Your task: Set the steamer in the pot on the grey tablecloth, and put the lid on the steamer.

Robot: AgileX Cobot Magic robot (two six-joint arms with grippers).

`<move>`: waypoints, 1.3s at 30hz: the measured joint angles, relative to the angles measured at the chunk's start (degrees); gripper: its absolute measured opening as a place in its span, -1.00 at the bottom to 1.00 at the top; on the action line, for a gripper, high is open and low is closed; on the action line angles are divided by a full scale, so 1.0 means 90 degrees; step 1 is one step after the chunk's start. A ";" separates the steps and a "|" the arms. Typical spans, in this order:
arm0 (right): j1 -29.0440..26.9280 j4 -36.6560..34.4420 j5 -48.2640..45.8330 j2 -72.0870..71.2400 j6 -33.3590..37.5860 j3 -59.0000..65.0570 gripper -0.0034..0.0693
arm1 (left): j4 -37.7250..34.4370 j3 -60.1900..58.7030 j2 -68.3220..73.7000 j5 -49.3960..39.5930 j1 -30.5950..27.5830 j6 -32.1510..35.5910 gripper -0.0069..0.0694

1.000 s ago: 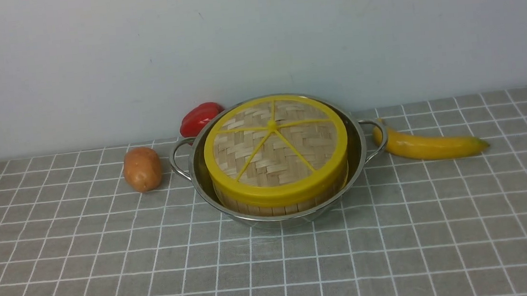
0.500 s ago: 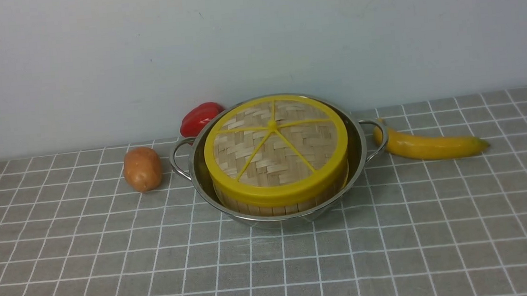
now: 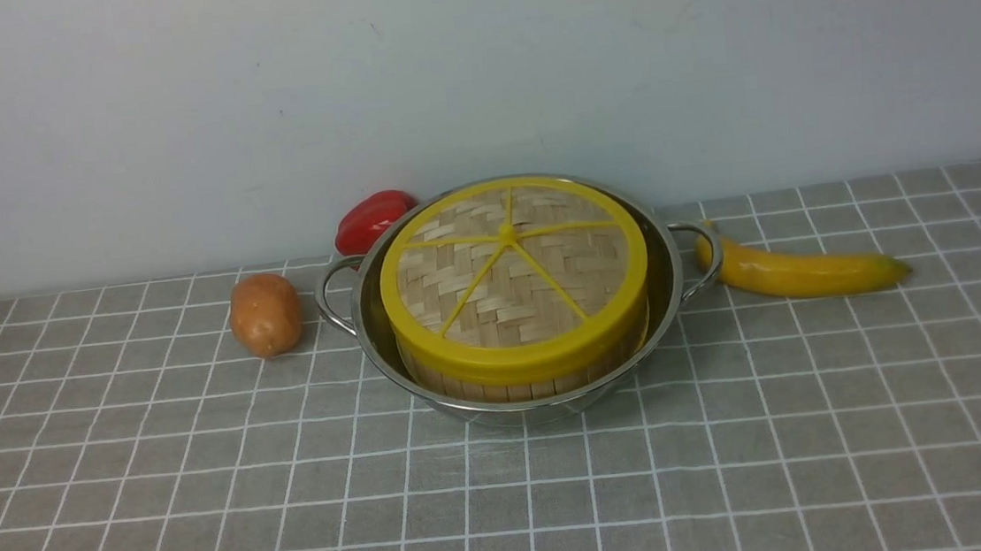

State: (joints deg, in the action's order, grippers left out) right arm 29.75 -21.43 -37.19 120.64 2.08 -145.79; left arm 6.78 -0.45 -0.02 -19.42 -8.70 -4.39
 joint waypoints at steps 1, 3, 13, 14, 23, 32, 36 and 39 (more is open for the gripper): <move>0.0034 -0.0006 0.0032 0.0071 0.0060 0.0000 -0.41 | 0.0000 0.0000 0.0000 0.0000 0.0000 0.0000 0.23; 0.0064 -0.0032 0.0023 0.0218 0.0105 0.0000 -0.40 | 0.0000 0.0000 0.0000 0.0000 0.0000 0.0000 0.23; 0.0071 0.0270 -0.1554 0.0427 0.0626 0.0000 -0.32 | 0.0000 0.0000 0.0000 0.0000 0.0000 0.0000 0.23; 0.0071 0.0324 -0.1663 0.0427 0.0651 0.0000 -0.32 | 0.0000 0.0000 0.0000 0.0000 0.0000 0.0000 0.23; 0.0071 0.0758 -0.2561 0.0427 0.0677 0.0000 -0.25 | 0.0000 0.0000 0.0000 0.0000 0.0000 0.0000 0.23; 0.0071 0.0765 -0.3676 0.0427 0.0677 -0.0013 -0.25 | 0.0000 0.0000 0.0000 0.0000 0.0000 0.0000 0.23; 0.0150 0.0748 -0.3685 0.0427 0.0672 -0.0013 -0.25 | 0.0000 0.0000 0.0000 0.0000 0.0000 0.0000 0.23; 0.0241 0.0825 -0.3698 0.0427 0.0672 -0.0013 -0.25 | 0.0000 0.0000 0.0000 0.0000 0.0000 0.0000 0.23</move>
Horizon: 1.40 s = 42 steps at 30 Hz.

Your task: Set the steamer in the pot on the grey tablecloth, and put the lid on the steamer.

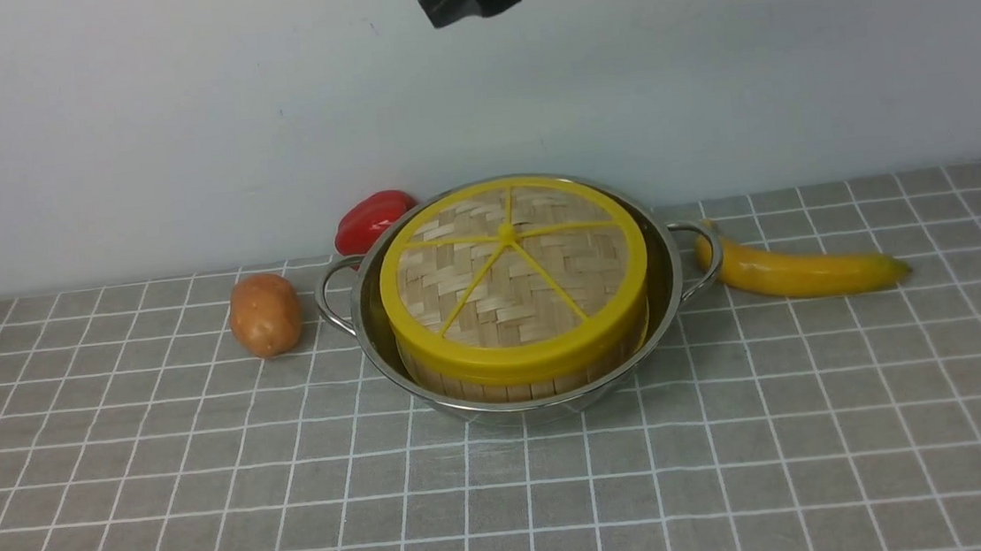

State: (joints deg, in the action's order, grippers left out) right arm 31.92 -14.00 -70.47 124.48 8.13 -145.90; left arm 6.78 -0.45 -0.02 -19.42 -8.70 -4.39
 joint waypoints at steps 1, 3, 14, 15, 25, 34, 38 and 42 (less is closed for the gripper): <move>0.0053 0.0093 0.0000 0.0000 0.0000 0.0000 -0.25 | 0.0000 0.0000 0.0000 0.0000 0.0000 0.0000 0.23; 0.0115 0.0271 0.0000 0.0000 0.0000 0.0000 -0.25 | 0.0000 0.0000 0.0000 0.0000 0.0000 0.0000 0.23; 0.0134 0.0765 -0.0005 0.0000 -0.0044 0.0012 -0.25 | 0.0000 0.0000 0.0000 0.0000 0.0000 0.0000 0.23; 0.0134 0.0765 -0.0005 0.0000 -0.0044 0.0012 -0.25 | 0.0000 0.0000 0.0000 0.0000 0.0000 0.0000 0.23; -0.0097 0.0755 -0.0029 -0.0726 -0.0942 0.0025 -0.25 | 0.0000 0.0000 0.0000 0.0000 0.0000 0.0000 0.23; -0.0800 0.1243 -0.0029 -0.2064 -0.1183 0.0019 -0.25 | 0.0000 0.0000 0.0000 0.0000 0.0000 0.0000 0.23; -0.0903 0.1507 -0.0029 -0.2384 -0.1183 0.0019 -0.25 | 0.0000 0.0000 0.0000 0.0000 0.0000 0.0000 0.23; -0.0910 0.1691 -0.0023 -0.2492 -0.1183 0.0015 -0.25 | 0.0000 0.0000 0.0000 0.0000 0.0000 0.0000 0.23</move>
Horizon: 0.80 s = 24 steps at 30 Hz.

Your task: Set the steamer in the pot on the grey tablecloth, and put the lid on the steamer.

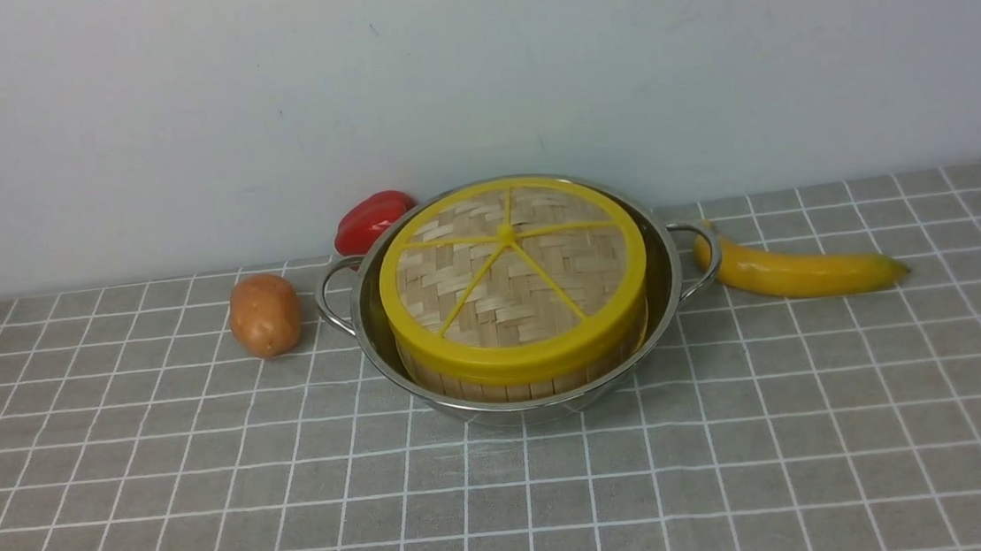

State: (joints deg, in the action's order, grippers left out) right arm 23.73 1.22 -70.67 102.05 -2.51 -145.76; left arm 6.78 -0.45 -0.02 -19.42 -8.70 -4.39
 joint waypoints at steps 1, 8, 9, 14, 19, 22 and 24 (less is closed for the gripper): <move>0.0000 0.0000 0.0000 0.0000 0.0000 0.0011 -0.25 | 0.0000 0.0000 0.0000 0.0000 0.0000 0.0000 0.23; 0.0000 -0.0135 0.0013 -0.0328 -0.0087 0.1218 -0.25 | 0.0000 0.0000 0.0000 0.0000 0.0000 0.0000 0.23; 0.0000 -0.0135 0.0021 -0.0412 -0.0115 0.1522 -0.25 | 0.0000 0.0000 0.0000 0.0000 0.0000 0.0000 0.23; 0.0000 -0.0135 -0.0005 -0.0787 -0.0279 0.2881 -0.25 | 0.0000 0.0000 0.0000 0.0000 0.0000 0.0000 0.23; 0.0000 -0.0100 -0.0011 -0.1152 -0.0680 0.3862 -0.25 | 0.0000 0.0000 0.0000 0.0000 0.0000 0.0000 0.23; 0.0000 -0.0067 -0.0011 -0.1415 -0.0959 0.4260 -0.25 | 0.0000 0.0000 0.0000 0.0000 0.0000 0.0000 0.23; 0.0000 0.0026 0.0062 -0.1712 -0.1185 0.4629 -0.25 | 0.0000 0.0000 0.0000 0.0000 0.0000 0.0000 0.23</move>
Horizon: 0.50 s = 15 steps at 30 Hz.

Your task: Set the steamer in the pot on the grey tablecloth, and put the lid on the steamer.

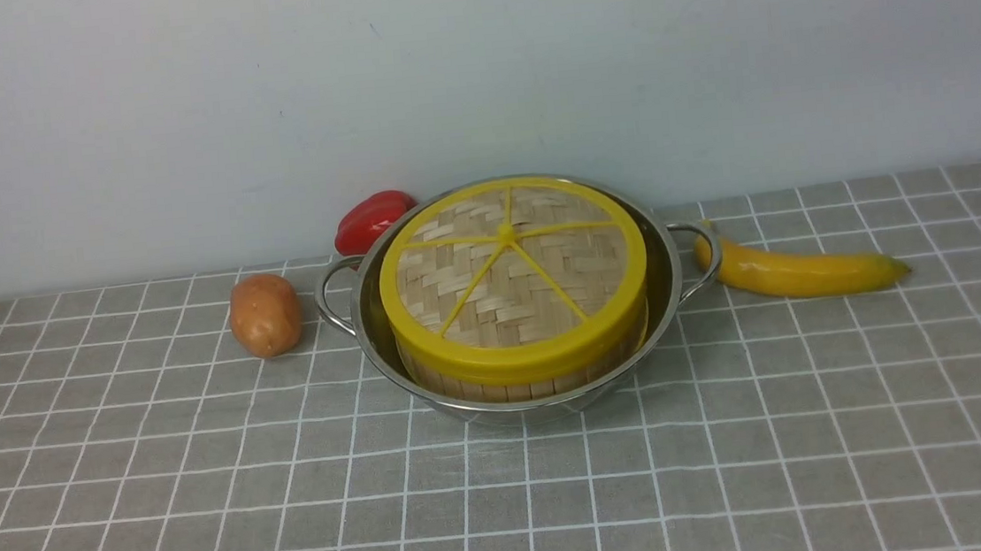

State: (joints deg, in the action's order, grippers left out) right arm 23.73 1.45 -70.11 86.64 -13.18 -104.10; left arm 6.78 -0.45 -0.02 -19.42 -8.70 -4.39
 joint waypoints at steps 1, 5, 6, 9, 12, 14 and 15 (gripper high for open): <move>0.0000 0.0058 0.0169 -0.0129 -0.0064 0.0174 -0.25 | 0.0000 0.0000 0.0000 0.0000 0.0000 0.0000 0.23; 0.0000 0.0358 0.1081 -0.0642 -0.0225 0.0749 -0.25 | 0.0000 0.0000 0.0000 0.0000 0.0000 0.0000 0.23; 0.0000 0.0476 0.1524 -0.0799 -0.0302 0.1007 -0.25 | 0.0000 0.0000 0.0000 0.0000 0.0000 0.0000 0.23; -0.0007 0.0881 0.2680 -0.1273 -0.0510 0.1706 -0.25 | 0.0000 0.0000 0.0000 0.0000 0.0000 0.0000 0.23; -0.0208 0.1112 0.4083 -0.1827 -0.0610 0.2677 -0.25 | 0.0000 0.0000 0.0000 0.0000 0.0000 0.0000 0.23; -0.0394 0.1158 0.4831 -0.2127 -0.0626 0.3266 -0.25 | 0.0000 0.0000 0.0000 0.0000 0.0000 0.0000 0.23; -0.0490 0.1159 0.5036 -0.2258 -0.0634 0.3432 -0.25 | 0.0000 0.0000 0.0000 0.0000 0.0000 0.0000 0.23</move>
State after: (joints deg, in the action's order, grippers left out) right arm 19.31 11.88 -24.79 66.32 -18.88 -73.21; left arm 6.78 -0.45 -0.02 -19.42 -8.70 -4.39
